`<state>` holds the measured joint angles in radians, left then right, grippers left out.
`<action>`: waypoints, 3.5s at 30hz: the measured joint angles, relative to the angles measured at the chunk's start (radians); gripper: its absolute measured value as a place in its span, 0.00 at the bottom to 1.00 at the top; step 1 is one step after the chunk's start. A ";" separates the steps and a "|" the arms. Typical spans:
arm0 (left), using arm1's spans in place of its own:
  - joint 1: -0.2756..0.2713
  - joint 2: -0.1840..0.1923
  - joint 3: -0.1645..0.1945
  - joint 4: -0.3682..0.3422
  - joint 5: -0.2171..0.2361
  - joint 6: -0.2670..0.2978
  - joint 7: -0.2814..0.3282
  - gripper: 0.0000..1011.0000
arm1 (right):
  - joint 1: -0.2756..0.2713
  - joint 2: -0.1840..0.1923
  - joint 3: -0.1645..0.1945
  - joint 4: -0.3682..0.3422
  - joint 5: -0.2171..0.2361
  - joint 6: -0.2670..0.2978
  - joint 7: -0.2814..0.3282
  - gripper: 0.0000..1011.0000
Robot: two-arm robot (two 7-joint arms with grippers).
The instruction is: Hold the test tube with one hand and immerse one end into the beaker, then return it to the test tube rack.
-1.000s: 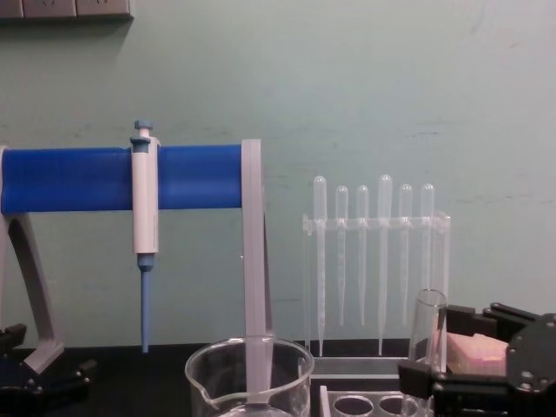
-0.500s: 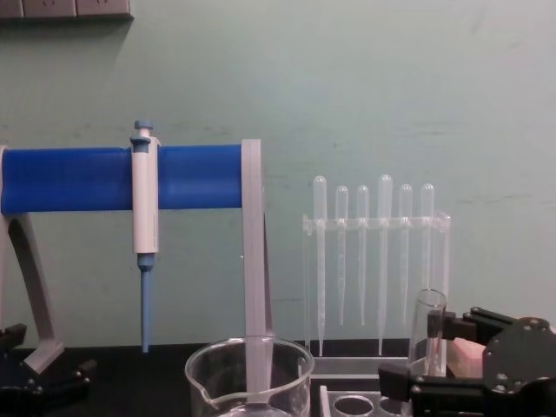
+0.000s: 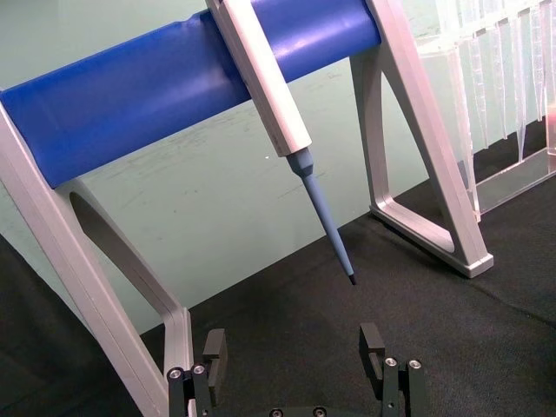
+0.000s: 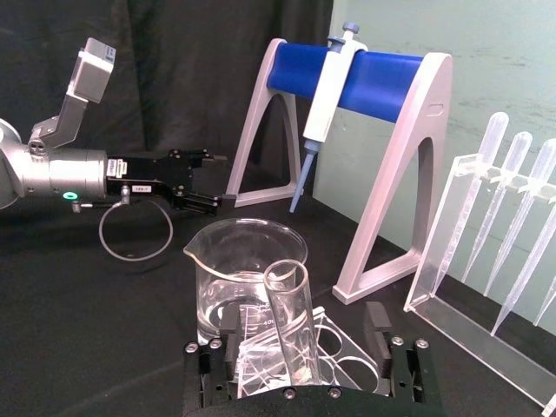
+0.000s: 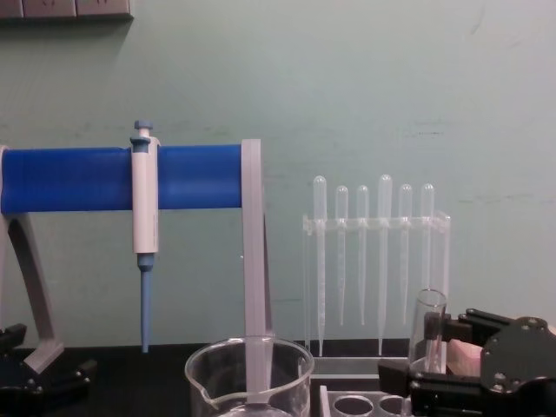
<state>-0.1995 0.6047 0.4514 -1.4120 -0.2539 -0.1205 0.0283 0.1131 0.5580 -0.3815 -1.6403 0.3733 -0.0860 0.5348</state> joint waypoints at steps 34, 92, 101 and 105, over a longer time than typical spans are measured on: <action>0.000 0.000 0.000 0.000 0.000 0.000 0.000 0.99 | -0.002 0.006 0.015 -0.006 -0.001 0.009 -0.011 0.22; 0.000 0.000 0.000 0.000 0.000 0.000 0.000 0.99 | 0.310 0.214 -0.032 -0.117 0.280 0.419 0.117 0.22; 0.000 0.000 0.000 0.000 0.000 0.000 0.000 0.99 | 0.332 0.226 -0.056 -0.120 0.284 0.423 0.091 0.22; 0.000 0.000 0.000 0.000 0.000 0.000 0.000 0.99 | 0.335 0.227 -0.060 -0.121 0.283 0.423 0.084 0.22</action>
<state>-0.1995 0.6047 0.4514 -1.4120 -0.2539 -0.1205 0.0283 0.4483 0.7855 -0.4415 -1.7610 0.6567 0.3369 0.6188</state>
